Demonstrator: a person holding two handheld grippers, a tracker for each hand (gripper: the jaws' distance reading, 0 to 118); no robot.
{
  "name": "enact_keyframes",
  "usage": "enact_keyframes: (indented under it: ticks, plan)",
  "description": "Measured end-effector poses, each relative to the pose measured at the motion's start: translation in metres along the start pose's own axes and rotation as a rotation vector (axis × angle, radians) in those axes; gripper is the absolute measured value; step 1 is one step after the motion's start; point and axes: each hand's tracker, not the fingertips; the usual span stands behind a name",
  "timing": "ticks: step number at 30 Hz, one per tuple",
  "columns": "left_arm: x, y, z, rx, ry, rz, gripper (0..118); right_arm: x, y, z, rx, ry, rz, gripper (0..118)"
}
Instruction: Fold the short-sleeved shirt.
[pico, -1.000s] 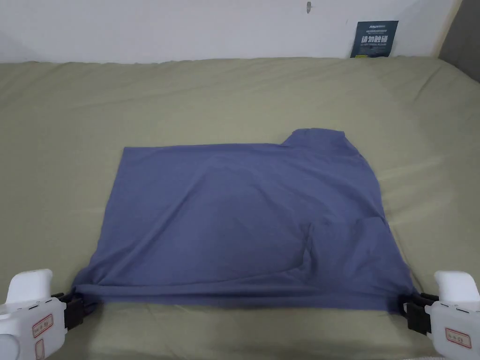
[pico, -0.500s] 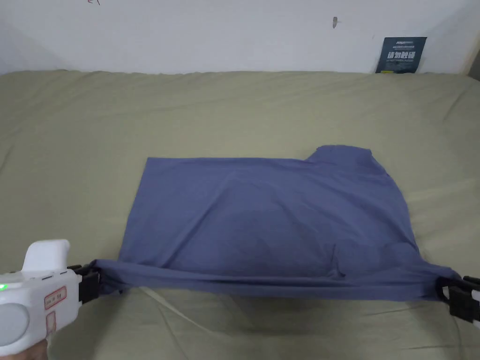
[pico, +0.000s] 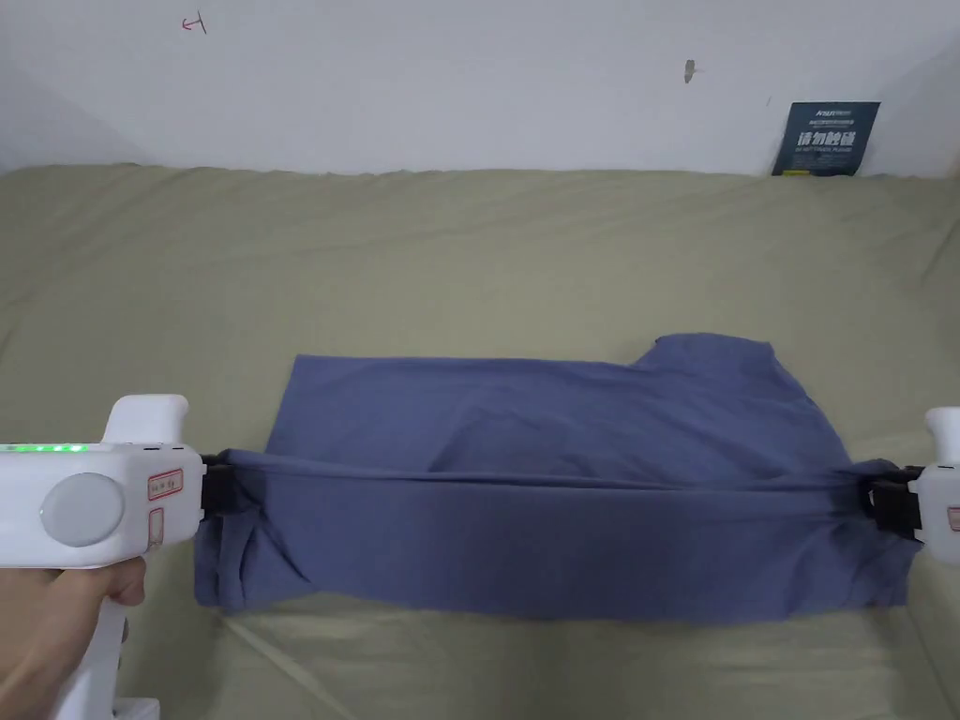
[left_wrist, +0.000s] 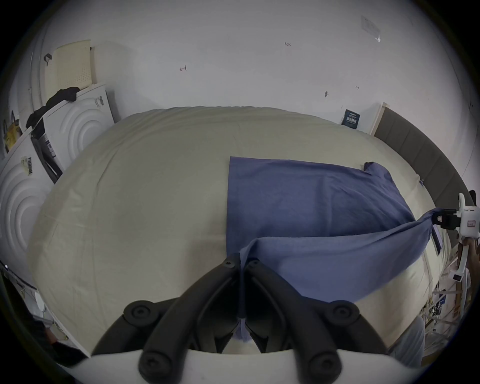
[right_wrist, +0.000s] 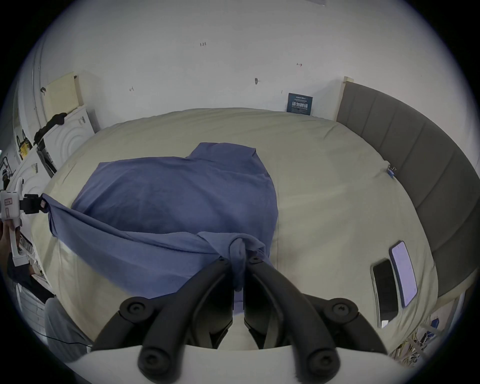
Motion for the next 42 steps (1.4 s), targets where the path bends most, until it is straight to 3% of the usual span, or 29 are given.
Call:
enact_keyframes:
  ticks: [8, 10, 11, 12, 13, 14, 22, 23, 24, 25, 26, 27, 28, 38, 39, 40, 41, 42]
  plan:
    - [-0.003, -0.018, -0.060, -0.073, 0.015, -0.013, 0, 0.006, 0.021, -0.063, -0.097, -0.003, -0.011, 8]
    - [0.000, -0.026, -0.072, -0.082, 0.010, -0.010, 0, 0.010, 0.021, -0.073, -0.134, 0.009, -0.048, 8]
    - [0.018, -0.043, -0.093, -0.092, -0.018, 0.004, 1, 0.011, 0.021, -0.076, -0.151, 0.009, -0.082, 19]
    - [0.021, -0.064, -0.100, -0.100, -0.026, 0.027, 17, 0.012, 0.020, -0.077, -0.151, -0.003, -0.096, 50]
    - [0.003, -0.088, -0.086, -0.107, -0.004, 0.058, 54, 0.014, 0.018, -0.078, -0.155, -0.014, -0.103, 90]
    - [-0.009, -0.125, -0.077, -0.131, 0.012, 0.088, 97, 0.018, 0.015, -0.077, -0.144, 0.001, -0.117, 118]
    - [-0.042, -0.152, -0.003, -0.070, 0.045, 0.145, 96, 0.016, -0.019, -0.028, -0.099, 0.012, -0.134, 118]
    - [-0.035, -0.149, 0.002, -0.053, 0.033, 0.150, 89, 0.014, -0.025, -0.019, -0.088, 0.017, -0.135, 118]
    - [-0.026, -0.139, 0.004, -0.035, 0.021, 0.144, 76, 0.011, -0.031, -0.010, -0.070, 0.019, -0.138, 114]
    - [-0.025, -0.125, 0.012, -0.011, 0.015, 0.136, 53, 0.007, -0.038, -0.001, -0.045, 0.023, -0.144, 103]
    - [-0.024, -0.115, 0.024, 0.002, 0.018, 0.122, 2, 0.001, -0.044, 0.008, -0.035, 0.030, -0.142, 60]
    - [-0.023, -0.115, 0.032, 0.005, 0.020, 0.114, 0, -0.003, -0.050, 0.014, -0.028, 0.038, -0.139, 19]
    - [-0.034, -0.102, 0.056, 0.042, 0.041, 0.118, 0, -0.008, -0.056, 0.018, -0.027, 0.035, -0.137, 0]
    - [0.022, -0.202, -0.014, -0.047, -0.046, 0.143, 0, -0.029, -0.095, 0.027, 0.002, 0.004, -0.051, 0]
    - [0.021, -0.207, -0.019, -0.049, -0.047, 0.154, 3, -0.027, -0.095, 0.025, -0.004, 0.005, -0.054, 0]
    - [0.006, -0.213, -0.013, -0.052, -0.028, 0.165, 31, -0.024, -0.095, 0.023, -0.010, 0.004, -0.059, 0]
    - [0.002, -0.240, -0.015, -0.077, -0.015, 0.182, 96, -0.022, -0.095, 0.021, -0.012, 0.000, -0.063, 0]
    - [-0.001, -0.248, -0.021, -0.083, -0.014, 0.190, 116, -0.022, -0.095, 0.019, -0.015, -0.004, -0.068, 0]
